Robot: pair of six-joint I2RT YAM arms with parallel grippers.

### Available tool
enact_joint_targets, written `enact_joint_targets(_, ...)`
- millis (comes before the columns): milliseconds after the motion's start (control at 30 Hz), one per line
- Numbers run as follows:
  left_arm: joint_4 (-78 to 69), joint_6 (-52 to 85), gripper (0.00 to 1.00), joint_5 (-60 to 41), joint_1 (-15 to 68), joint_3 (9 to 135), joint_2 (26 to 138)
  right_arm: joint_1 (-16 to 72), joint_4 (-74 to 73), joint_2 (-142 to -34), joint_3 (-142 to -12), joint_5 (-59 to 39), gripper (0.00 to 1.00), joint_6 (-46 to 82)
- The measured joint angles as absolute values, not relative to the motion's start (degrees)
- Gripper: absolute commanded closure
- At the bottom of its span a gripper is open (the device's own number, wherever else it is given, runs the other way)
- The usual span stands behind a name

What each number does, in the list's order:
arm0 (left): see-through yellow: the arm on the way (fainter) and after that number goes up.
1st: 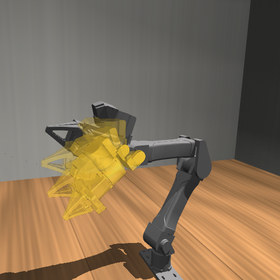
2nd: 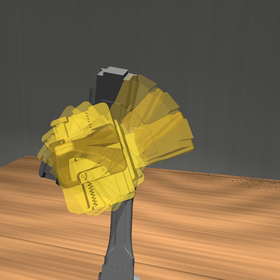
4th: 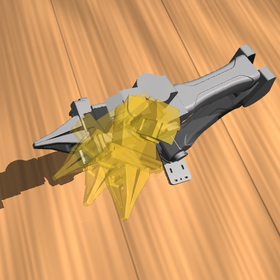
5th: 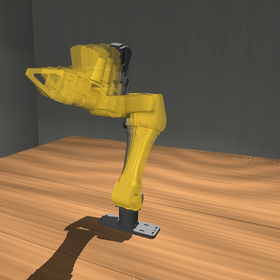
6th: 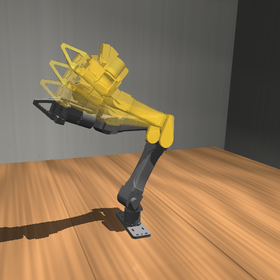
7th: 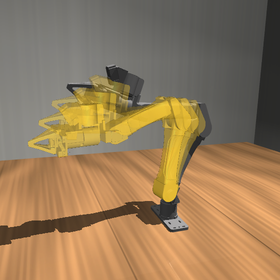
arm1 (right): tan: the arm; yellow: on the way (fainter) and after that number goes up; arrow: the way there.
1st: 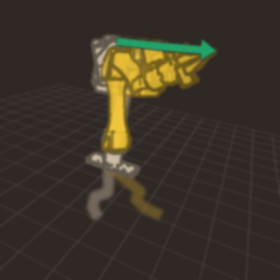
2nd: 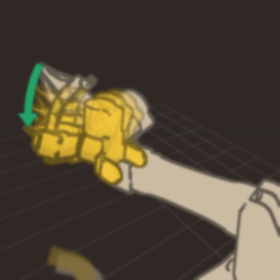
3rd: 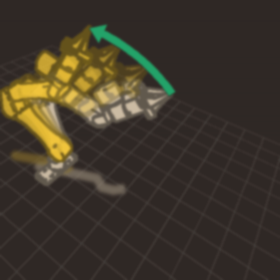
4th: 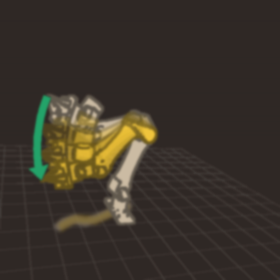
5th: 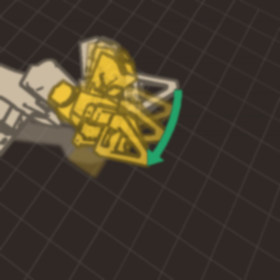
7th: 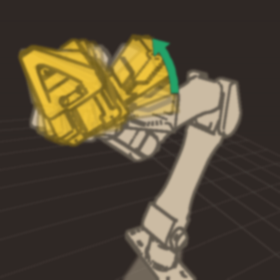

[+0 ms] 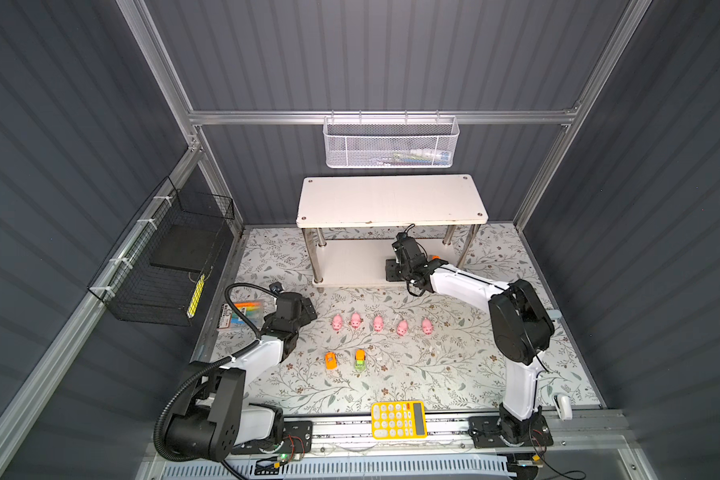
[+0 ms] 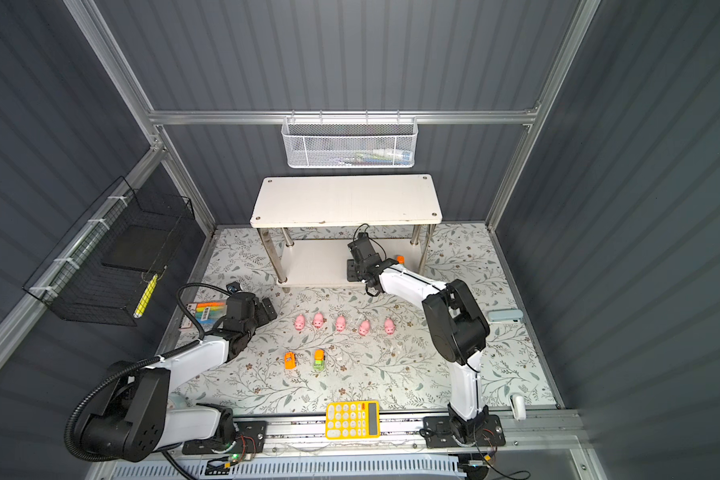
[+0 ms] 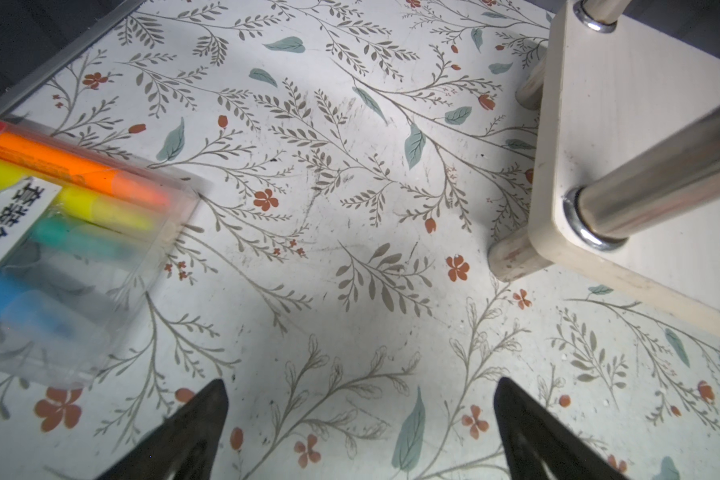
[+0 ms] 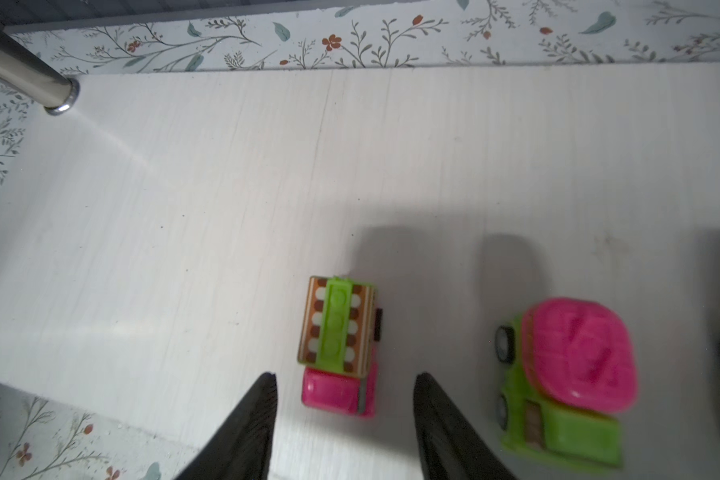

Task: Place and organize the plastic toys onto the shelf
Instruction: 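Open the right gripper to release the truck beside the others, then move the right gripper toward the pigs while the left reaches the orange truck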

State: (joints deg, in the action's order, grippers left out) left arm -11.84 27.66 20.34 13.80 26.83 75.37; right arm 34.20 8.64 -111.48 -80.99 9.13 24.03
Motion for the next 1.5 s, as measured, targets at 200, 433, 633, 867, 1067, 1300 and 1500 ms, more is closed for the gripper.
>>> enact_joint_targets(200, -11.38, 27.66, 0.0, 20.32, 13.8, 26.83, 74.11, 34.17, 6.61, -105.49, -76.25, 7.25, 0.4, 24.45)
enact_joint_targets(433, -9.52, 27.68, 0.0, 18.57, 13.8, 26.83, 68.93, 34.59, 5.34, -98.83, -69.06, 4.64, 0.38, 24.38)
enact_joint_targets(633, -6.35, 27.7, 0.0, 15.7, 15.73, 26.83, 64.36, 36.73, 3.84, -90.26, -61.43, 4.38, 0.37, 24.18)
enact_joint_targets(867, 3.22, 29.67, 0.0, 17.58, 24.4, 26.96, 54.35, 41.82, 3.09, -79.02, -54.22, 6.76, 0.36, 24.08)
enact_joint_targets(1067, 14.31, 35.4, 0.0, 21.98, 34.11, 28.77, 47.68, 45.25, 7.07, -69.32, -48.14, 10.39, 0.35, 25.67)
enact_joint_targets(1300, 25.23, 45.69, 0.0, 24.12, 44.01, 29.41, 48.8, 45.43, 14.39, -59.42, -41.82, 12.67, 0.34, 28.42)
enact_joint_targets(1500, 30.57, 53.43, 0.0, 24.23, 49.5, 29.5, 52.82, 45.43, 16.95, -55.72, -37.1, 13.06, 0.34, 31.05)
